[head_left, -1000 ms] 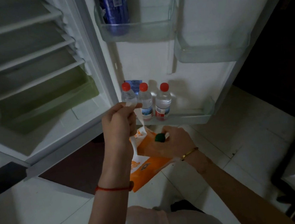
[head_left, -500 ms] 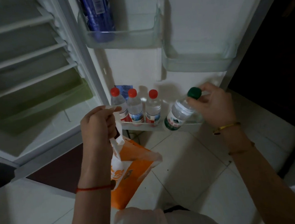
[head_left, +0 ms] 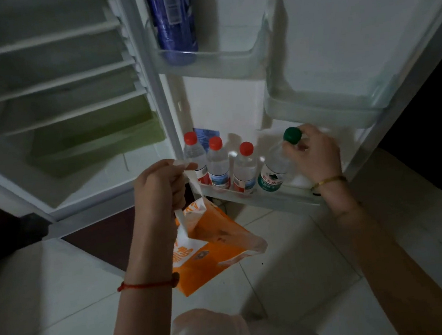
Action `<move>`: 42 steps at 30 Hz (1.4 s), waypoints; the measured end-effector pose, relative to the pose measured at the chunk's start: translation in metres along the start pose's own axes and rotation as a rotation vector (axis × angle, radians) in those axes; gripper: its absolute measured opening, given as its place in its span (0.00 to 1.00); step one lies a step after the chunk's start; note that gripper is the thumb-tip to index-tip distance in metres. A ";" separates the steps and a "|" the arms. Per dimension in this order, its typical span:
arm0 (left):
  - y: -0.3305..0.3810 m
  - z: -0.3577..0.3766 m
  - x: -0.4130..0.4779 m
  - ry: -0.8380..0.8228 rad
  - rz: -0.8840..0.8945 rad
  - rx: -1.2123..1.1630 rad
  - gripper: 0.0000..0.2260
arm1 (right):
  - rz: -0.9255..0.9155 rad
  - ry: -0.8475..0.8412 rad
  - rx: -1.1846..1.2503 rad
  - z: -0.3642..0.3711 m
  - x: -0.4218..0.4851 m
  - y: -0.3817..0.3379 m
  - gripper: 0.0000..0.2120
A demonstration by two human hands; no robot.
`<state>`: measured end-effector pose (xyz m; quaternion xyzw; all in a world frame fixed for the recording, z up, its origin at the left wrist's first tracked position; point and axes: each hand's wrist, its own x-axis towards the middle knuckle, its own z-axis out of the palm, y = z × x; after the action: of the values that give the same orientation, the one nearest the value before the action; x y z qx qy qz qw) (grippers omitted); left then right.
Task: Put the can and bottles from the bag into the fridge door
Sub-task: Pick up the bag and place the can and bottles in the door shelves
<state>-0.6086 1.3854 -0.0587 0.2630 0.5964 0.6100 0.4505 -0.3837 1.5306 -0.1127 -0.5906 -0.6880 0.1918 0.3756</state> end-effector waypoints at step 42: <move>0.009 0.004 -0.043 -0.084 0.034 0.132 0.13 | 0.084 -1.115 -0.016 0.104 -0.119 -0.002 0.17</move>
<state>-0.5879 1.3508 -0.0398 0.3274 0.6113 0.5656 0.4463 -0.4599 1.4351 -0.2133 -0.4295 -0.7599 0.4845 -0.0577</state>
